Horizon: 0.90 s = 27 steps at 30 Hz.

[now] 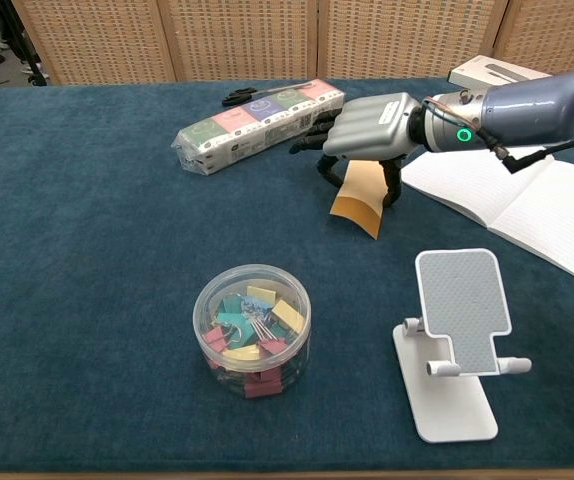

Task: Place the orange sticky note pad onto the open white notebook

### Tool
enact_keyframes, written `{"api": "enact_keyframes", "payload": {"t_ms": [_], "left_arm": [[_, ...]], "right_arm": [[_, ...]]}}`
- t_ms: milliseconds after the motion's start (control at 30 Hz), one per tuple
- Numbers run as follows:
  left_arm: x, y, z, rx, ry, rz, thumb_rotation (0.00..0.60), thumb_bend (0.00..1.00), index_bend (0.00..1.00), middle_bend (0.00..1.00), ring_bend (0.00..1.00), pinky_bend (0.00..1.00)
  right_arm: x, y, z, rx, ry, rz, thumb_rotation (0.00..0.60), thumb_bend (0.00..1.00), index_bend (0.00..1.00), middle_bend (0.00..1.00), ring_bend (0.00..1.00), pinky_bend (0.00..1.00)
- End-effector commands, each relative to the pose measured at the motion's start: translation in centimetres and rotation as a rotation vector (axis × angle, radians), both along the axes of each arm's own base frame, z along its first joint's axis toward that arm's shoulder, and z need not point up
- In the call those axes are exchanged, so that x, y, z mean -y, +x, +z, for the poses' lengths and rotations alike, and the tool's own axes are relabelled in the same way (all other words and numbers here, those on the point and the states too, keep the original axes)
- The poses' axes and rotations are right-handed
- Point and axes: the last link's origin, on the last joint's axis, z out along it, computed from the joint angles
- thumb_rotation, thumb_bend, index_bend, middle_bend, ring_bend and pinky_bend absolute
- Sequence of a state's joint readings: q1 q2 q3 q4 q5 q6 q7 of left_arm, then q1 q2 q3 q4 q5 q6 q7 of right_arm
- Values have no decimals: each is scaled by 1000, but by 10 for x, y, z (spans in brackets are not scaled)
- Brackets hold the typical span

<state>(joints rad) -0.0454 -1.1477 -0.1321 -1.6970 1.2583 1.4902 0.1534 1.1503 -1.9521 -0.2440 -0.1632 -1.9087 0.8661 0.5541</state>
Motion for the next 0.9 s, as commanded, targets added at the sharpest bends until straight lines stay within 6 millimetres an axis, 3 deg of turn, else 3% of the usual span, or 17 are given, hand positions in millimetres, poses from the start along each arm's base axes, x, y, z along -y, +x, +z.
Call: {"api": "enact_keyframes", "payload": {"t_ms": [33, 233, 433, 733, 900], "left_arm": [[0, 0, 0, 0, 0, 0, 600, 0, 0, 0, 0, 0], [0, 0, -1, 0, -5, 1, 600, 0, 0, 0, 0, 0], [1, 1, 0, 9, -9, -7, 600, 0, 0, 0, 0, 0], [6, 4, 0, 20, -25, -32, 600, 0, 0, 0, 0, 0], [7, 4, -3, 24, -50, -38, 600, 0, 0, 0, 0, 0]], "right_arm": [[-1, -2, -1, 15, 3, -11, 600, 198, 476, 0, 0, 0], [-3, -2, 3, 53, -5, -2, 600, 208, 481, 0, 0, 0], [3, 0, 24, 97, -42, 42, 600, 208, 481, 0, 0, 0], [18, -3, 97, 157, -169, 158, 600, 208, 481, 0, 0, 0], [24, -28, 146, 107, -283, 166, 600, 208, 481, 0, 0, 0]]}}
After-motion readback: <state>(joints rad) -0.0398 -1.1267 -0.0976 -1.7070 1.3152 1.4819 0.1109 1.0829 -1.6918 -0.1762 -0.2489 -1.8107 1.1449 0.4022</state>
